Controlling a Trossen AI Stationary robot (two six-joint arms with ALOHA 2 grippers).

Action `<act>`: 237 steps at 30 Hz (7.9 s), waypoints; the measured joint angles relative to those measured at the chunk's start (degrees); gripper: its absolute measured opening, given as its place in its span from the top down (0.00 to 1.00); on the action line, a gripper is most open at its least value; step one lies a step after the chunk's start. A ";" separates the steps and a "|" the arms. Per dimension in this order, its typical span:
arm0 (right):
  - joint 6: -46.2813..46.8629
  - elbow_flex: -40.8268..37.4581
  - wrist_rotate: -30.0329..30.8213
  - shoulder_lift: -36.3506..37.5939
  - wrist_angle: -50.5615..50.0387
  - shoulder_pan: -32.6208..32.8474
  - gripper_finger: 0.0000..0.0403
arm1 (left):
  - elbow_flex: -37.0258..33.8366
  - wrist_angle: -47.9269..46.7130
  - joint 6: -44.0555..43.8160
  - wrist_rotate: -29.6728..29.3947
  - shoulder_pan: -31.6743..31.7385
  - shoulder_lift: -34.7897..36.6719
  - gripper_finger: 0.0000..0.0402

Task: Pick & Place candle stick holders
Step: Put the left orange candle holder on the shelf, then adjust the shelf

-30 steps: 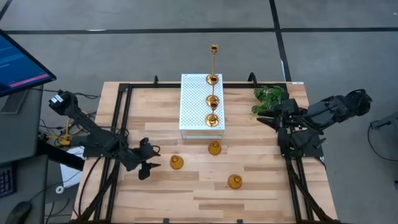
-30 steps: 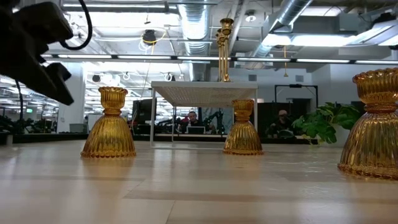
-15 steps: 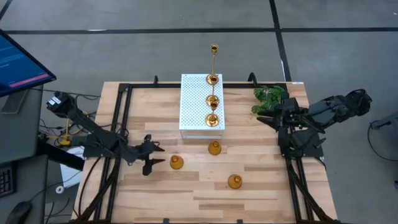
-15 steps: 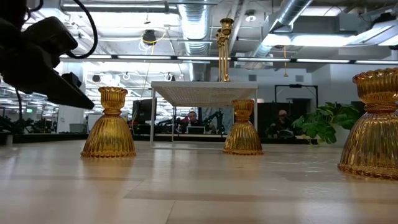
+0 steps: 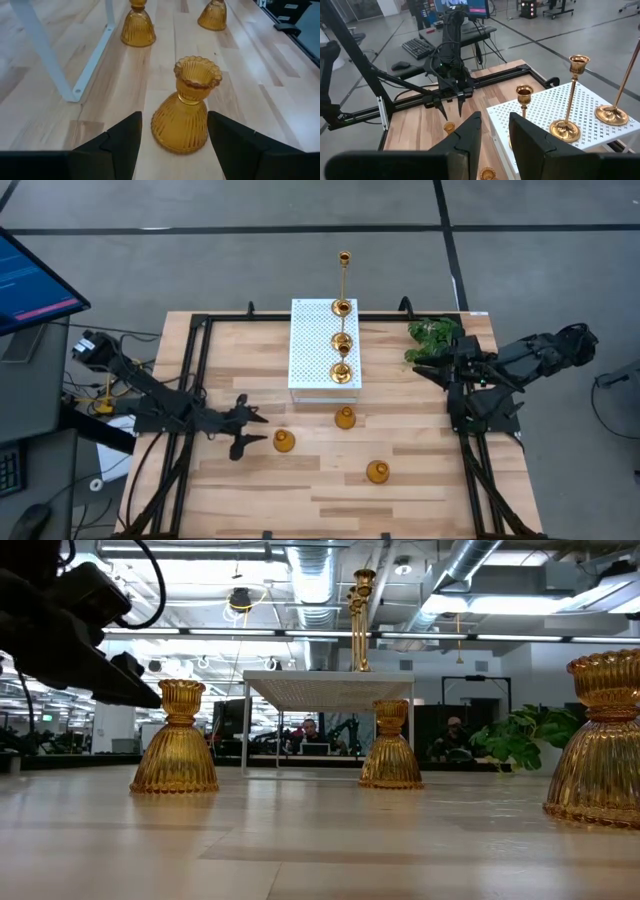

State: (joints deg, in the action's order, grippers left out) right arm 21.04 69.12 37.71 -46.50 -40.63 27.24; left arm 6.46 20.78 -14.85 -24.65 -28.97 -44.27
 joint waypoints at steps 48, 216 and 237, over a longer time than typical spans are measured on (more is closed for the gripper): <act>1.51 -0.02 1.10 -1.92 2.78 -0.04 0.77 | -0.85 26.48 7.11 16.71 9.68 -20.15 0.44; -4.96 -14.80 7.32 32.35 -6.51 -6.43 0.77 | 52.87 4.10 25.04 42.00 70.09 -43.28 0.52; -5.07 -14.79 4.25 32.33 -6.50 -6.38 0.77 | 52.85 1.60 28.25 38.05 70.09 -36.94 0.21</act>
State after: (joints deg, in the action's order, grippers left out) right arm 15.97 54.33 41.97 -14.17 -47.13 20.86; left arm 59.31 22.38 13.39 13.40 41.12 -81.21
